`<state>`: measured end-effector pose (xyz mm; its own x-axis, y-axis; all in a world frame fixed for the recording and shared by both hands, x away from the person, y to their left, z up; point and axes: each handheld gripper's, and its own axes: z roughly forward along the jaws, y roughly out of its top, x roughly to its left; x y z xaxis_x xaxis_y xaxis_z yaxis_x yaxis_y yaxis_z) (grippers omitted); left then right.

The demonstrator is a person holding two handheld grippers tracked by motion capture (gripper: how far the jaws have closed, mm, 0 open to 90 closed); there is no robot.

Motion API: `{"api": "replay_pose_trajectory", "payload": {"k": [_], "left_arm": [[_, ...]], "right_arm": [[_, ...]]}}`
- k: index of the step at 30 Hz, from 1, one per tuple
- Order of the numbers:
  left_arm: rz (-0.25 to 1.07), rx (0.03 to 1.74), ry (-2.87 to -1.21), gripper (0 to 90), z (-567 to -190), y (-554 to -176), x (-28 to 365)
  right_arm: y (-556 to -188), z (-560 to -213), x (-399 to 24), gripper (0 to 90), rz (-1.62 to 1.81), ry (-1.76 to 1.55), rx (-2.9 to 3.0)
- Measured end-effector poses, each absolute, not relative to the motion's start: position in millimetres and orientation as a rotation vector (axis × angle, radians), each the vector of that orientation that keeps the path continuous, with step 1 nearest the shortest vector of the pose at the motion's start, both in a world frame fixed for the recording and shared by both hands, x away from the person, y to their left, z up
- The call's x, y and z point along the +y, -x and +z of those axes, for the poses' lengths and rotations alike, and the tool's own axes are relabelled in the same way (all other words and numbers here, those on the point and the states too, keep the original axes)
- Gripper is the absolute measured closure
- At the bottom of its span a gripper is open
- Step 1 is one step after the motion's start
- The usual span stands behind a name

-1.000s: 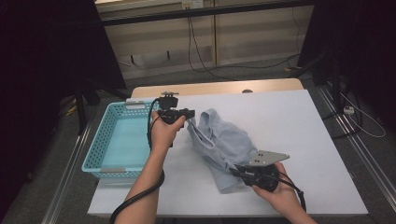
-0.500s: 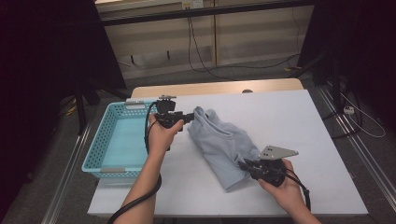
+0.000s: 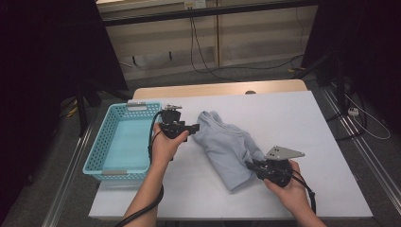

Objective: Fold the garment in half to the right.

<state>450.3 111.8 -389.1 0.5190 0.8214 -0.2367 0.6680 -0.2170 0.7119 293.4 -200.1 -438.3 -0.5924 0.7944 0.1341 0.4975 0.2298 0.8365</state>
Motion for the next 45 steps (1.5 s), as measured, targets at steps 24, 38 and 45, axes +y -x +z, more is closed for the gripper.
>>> {"api": "replay_pose_trajectory", "payload": {"k": [24, 38, 45], "left_arm": [[0.216, 1.198, -1.952, 21.2, -405.5, -431.0, 108.7], [0.239, 1.194, -1.965, 19.0, -411.1, -428.5, 110.8], [0.246, 1.193, -1.970, 18.6, -412.5, -428.1, 108.1]], "right_arm": [[-297.2, -440.1, -210.0, 79.2, 1.247, -1.274, 2.167], [-298.5, -440.8, -207.7, 66.6, 1.159, -1.250, 2.164], [-298.8, -436.1, -211.0, 51.2, 1.165, -1.260, 2.130]]}}
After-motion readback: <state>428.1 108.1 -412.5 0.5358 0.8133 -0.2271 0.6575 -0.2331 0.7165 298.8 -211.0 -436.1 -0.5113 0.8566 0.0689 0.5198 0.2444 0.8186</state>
